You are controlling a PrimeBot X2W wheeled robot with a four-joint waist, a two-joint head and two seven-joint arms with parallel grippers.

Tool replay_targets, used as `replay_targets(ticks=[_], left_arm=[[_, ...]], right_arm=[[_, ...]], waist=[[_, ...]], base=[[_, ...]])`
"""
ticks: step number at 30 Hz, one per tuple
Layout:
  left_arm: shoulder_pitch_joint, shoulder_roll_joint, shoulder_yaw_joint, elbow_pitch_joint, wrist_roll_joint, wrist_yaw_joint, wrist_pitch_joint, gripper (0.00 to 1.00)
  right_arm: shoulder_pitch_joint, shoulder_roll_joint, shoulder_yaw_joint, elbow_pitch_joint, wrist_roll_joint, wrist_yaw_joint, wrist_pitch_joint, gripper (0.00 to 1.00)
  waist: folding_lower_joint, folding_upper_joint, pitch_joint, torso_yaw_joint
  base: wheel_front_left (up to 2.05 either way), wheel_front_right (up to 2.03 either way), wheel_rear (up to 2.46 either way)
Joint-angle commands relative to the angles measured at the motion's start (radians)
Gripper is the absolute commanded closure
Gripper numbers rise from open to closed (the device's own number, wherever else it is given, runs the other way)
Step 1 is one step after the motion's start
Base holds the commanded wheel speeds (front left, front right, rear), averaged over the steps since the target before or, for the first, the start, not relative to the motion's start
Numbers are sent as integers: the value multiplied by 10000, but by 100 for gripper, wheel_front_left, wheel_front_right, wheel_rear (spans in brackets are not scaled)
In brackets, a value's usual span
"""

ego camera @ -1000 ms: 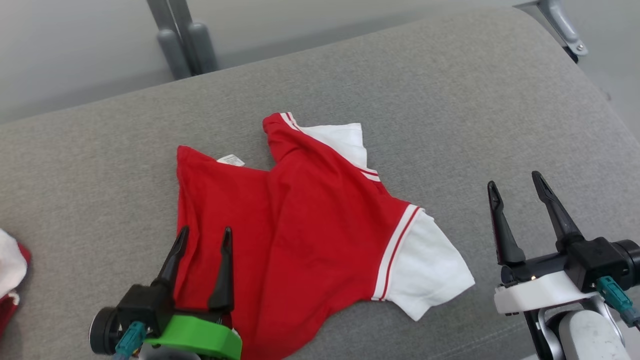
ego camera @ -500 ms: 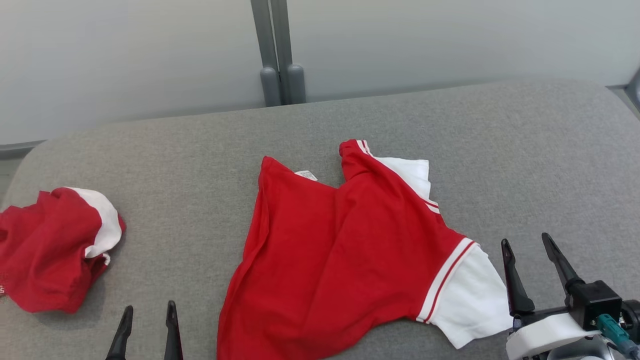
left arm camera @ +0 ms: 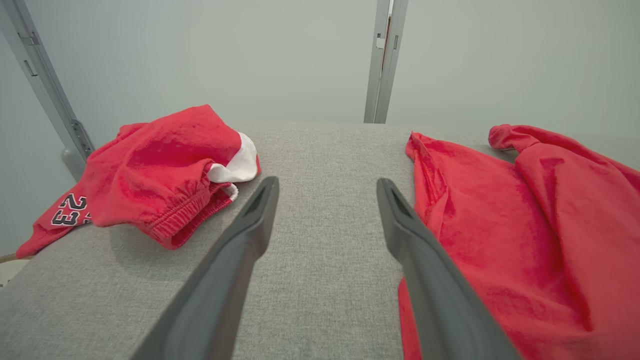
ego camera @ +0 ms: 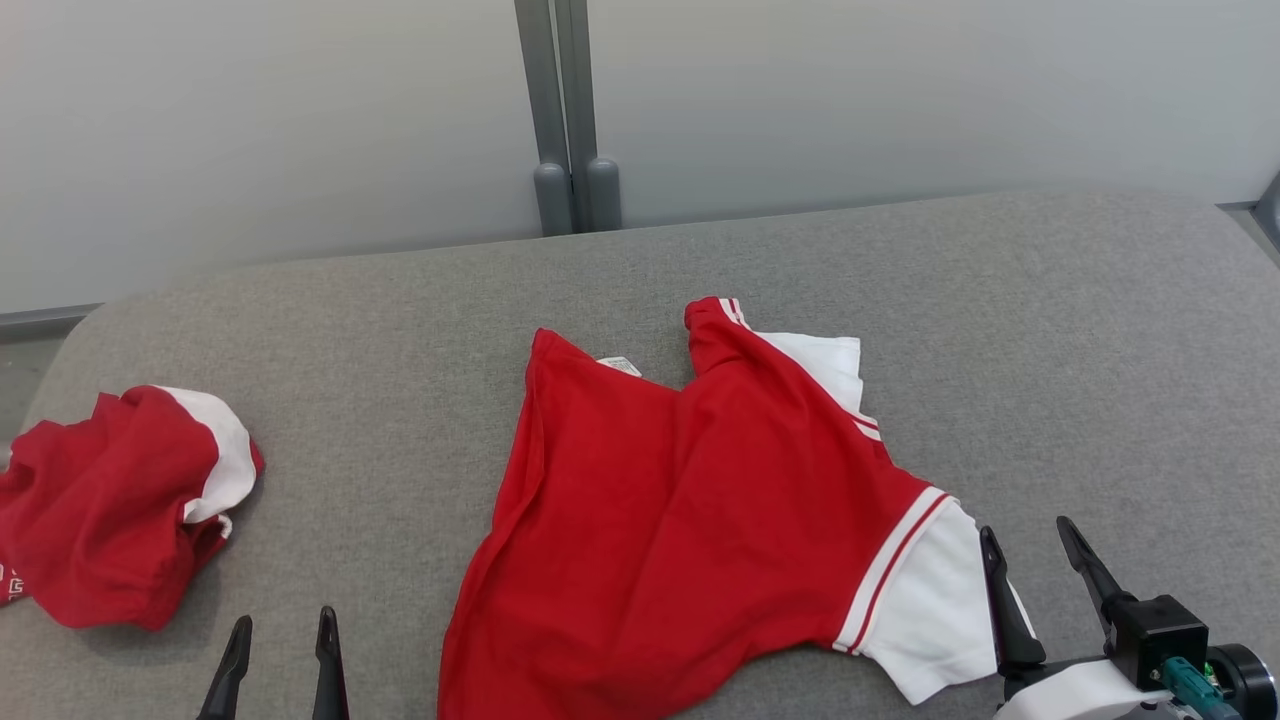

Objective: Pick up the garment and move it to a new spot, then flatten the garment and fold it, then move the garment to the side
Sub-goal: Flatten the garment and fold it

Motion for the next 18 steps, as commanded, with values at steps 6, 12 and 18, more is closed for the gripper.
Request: replay_targets(ticks=[6, 12, 18], left_arm=[[-172, -159, 266, 163, 195, -313, -3, 0], [-227, -213, 286, 286, 99, -451, -3, 0], [-242, -228, 223, 357, 21, -525, -3, 0]], right_arm=[[-81, 33, 54, 27, -62, 1, -29, 0], [-123, 50, 125, 11, -86, 1, -29, 0], [-145, 49, 95, 55, -64, 1, -29, 0]], waist=[[0, 0, 74, -117], [0, 0, 104, -162], [0, 0, 96, -175]], base=[[0, 0, 0], [0, 0, 0], [0, 0, 0]])
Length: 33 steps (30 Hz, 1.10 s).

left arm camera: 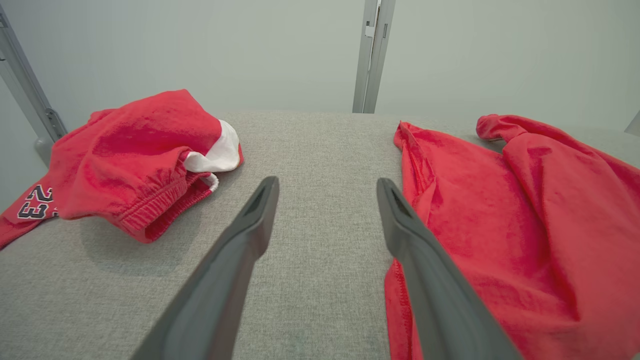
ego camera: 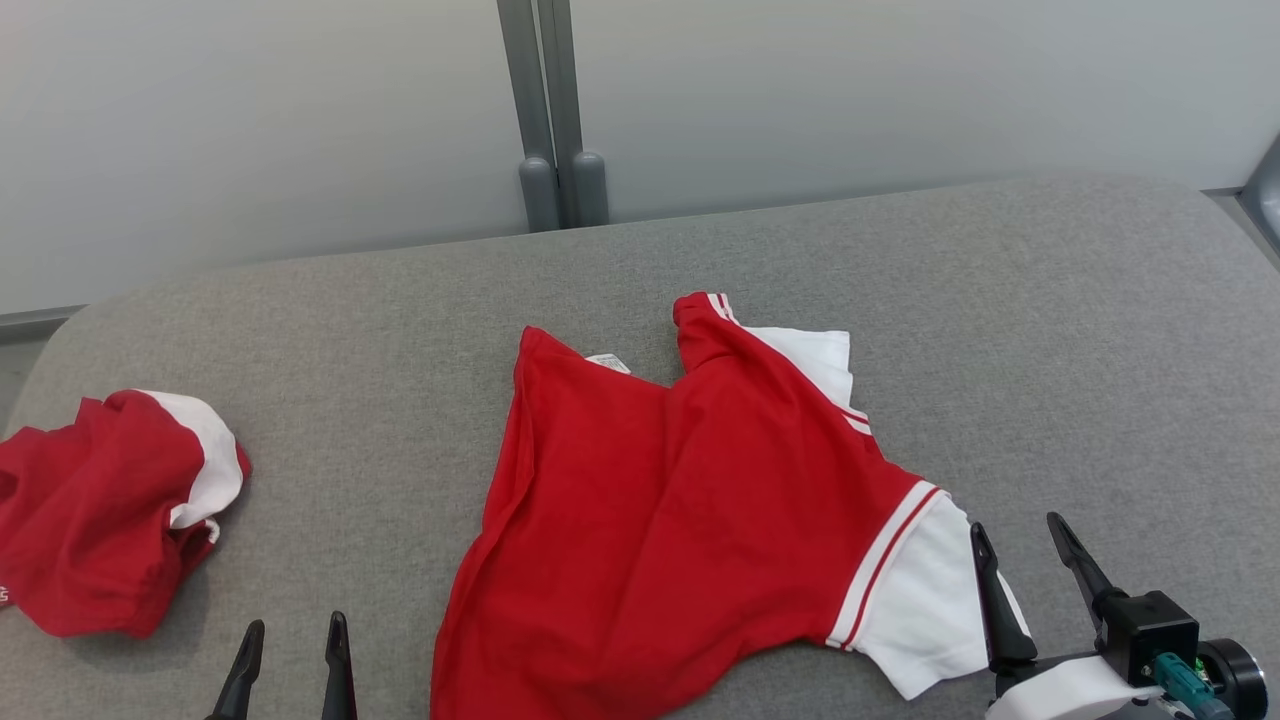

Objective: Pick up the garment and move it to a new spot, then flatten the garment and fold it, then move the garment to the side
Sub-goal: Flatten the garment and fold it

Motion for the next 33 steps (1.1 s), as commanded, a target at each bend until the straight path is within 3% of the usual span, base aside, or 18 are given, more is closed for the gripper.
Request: replay_targets(ticks=[1, 22, 26, 30, 33], left_arm=[[-144, -11, -1, 23, -53, -40, -5, 0], [-70, -7, -167, 98, -82, -60, -5, 0], [104, 72, -743, 438, -797, -61, -5, 0], [182, 668, -1786, 339, -2038, -50, 1369, 0], [356, 1073, -2067, -74, -2590, -51, 2695, 0]], right_arm=[[-56, -13, -7, 27, -45, 1, -29, 0], [-327, -99, 98, -177, 78, 1, -29, 0], [-504, -470, 433, -570, 219, 1, -29, 0], [-251, -1395, 1236, 315, 476, 1, 61, 0], [-549, -1990, 1792, 1160, 826, 1, 827, 0]], waist=[[0, 0, -14, -9], [0, 0, 16, -169], [0, 0, 81, -219], [0, 0, 138, -200], [0, 0, 254, -215]], base=[[0, 0, 0], [0, 0, 0], [0, 0, 0], [0, 0, 0], [0, 0, 0]])
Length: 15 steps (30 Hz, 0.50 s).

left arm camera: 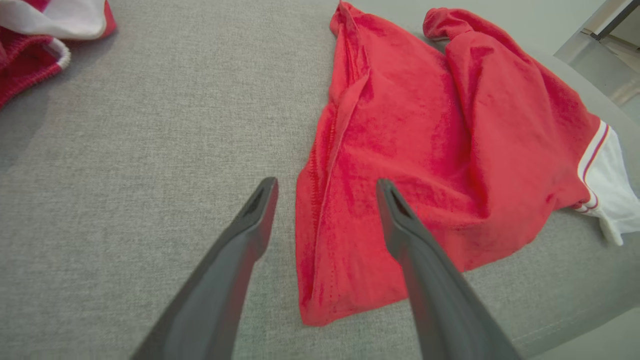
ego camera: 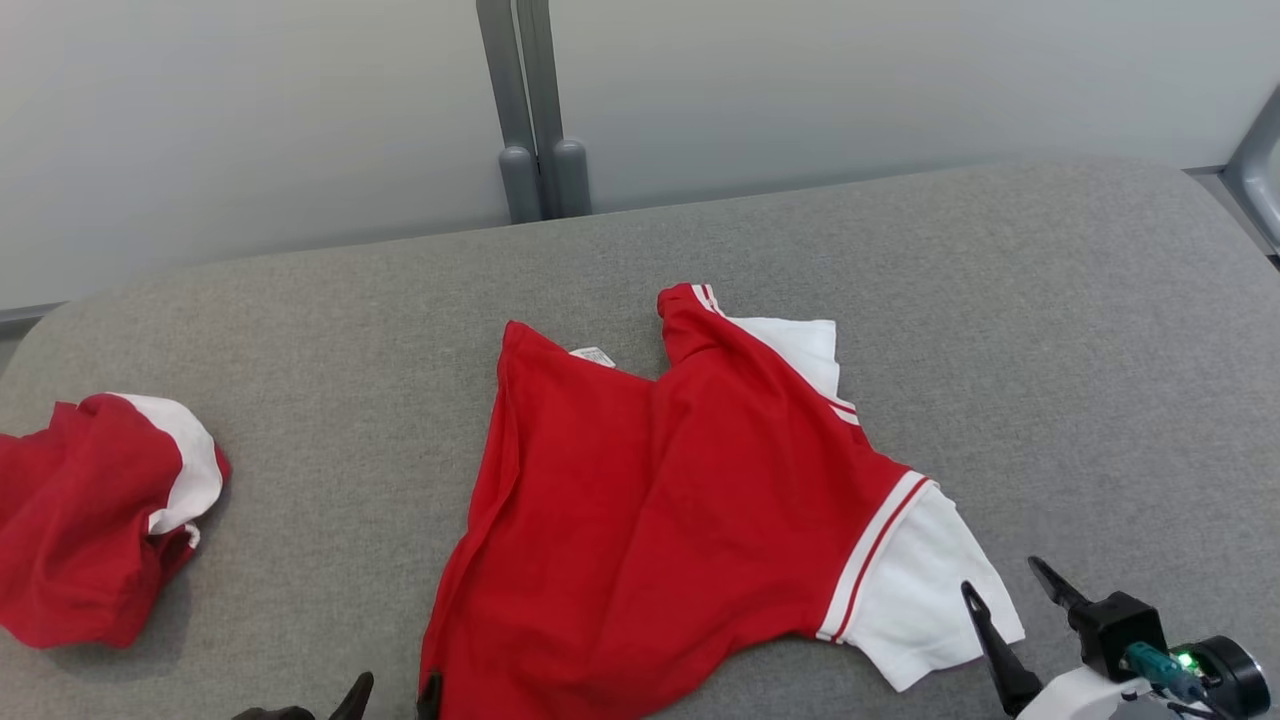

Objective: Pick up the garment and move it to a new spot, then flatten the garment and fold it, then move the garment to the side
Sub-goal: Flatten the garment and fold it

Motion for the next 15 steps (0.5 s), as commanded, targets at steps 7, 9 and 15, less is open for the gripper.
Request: replay_targets(ticks=[7, 9, 15], left_arm=[[378, 179, -140, -235, -792, 32, 1864, 0], [330, 174, -159, -157, -980, 32, 2073, 0], [-34, 167, -259, 169, -1080, 32, 2100, 0]], right_arm=[[-650, -365, 297, 1346, 513, 0, 1233, 0], [-881, -344, 403, 1546, 711, 0, 1283, 0], [-1353, -327, 850, 2083, 977, 0, 1151, 0]], waist=[[0, 0, 641, -55], [0, 0, 853, -62], [0, 0, 1266, -66]], base=[[0, 0, 0], [0, 0, 0], [0, 0, 0]])
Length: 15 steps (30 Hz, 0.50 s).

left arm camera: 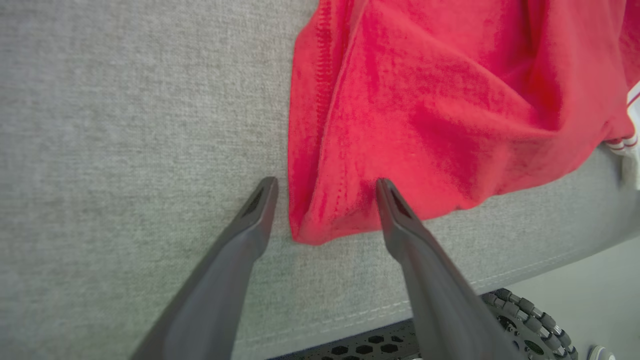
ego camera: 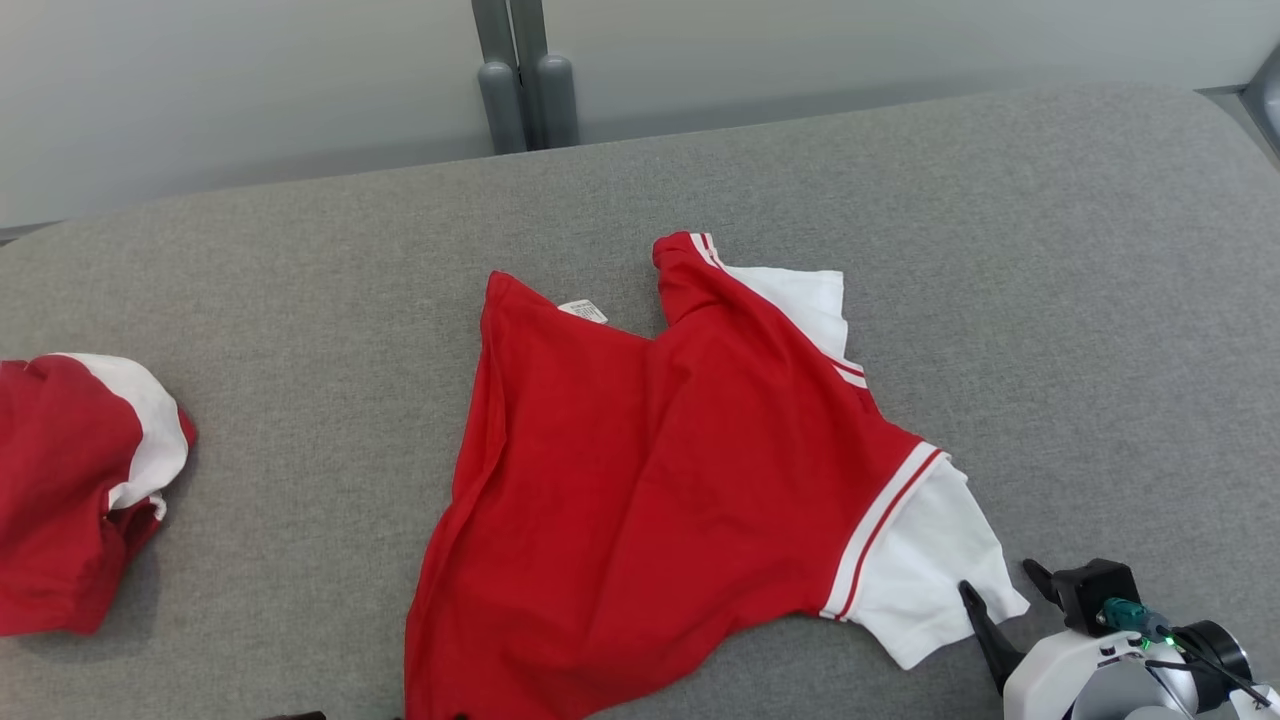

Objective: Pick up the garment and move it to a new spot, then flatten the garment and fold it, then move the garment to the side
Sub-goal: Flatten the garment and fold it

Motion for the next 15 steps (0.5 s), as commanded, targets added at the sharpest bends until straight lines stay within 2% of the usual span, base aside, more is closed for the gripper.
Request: replay_targets(ticks=[1, 6, 7, 8, 9, 12, 15], left_arm=[[-192, 18, -50, 146, -11, -27, 15, 0], [-428, 30, -324, 721, -211, -46, 100, 0], [-417, 40, -487, 838, -335, -58, 202, 57], [-393, 23, -625, 899, -456, -67, 303, 100], [-364, 88, -912, 894, -560, -80, 449, 100], [-373, 362, -1364, 404, -1116, -87, 175, 100], [-497, 766, -1528, -734, -1950, -85, -267, 100]], right_arm=[[-122, 50, 193, 172, 107, -2, 1, 0], [-282, 98, 935, 367, 606, 18, -107, 0], [-296, 54, 1239, 369, 766, 36, -40, 0], [-294, 10, 1521, 324, 958, 39, 6, 55], [-321, -79, 1803, 221, 1253, 39, 11, 100], [-452, -457, 2077, -164, 2171, 15, -180, 100], [-529, -891, 2063, -1293, 3753, 1, -266, 100]], waist=[[0, 0, 198, 0], [0, 0, 320, 3], [0, 0, 331, -6], [0, 0, 331, -10], [0, 0, 327, -24], [0, 0, 304, -68], [0, 0, 274, -115]], base=[[0, 0, 0], [0, 0, 0], [0, 0, 0], [0, 0, 0], [0, 0, 0], [0, 0, 0], [0, 0, 0]])
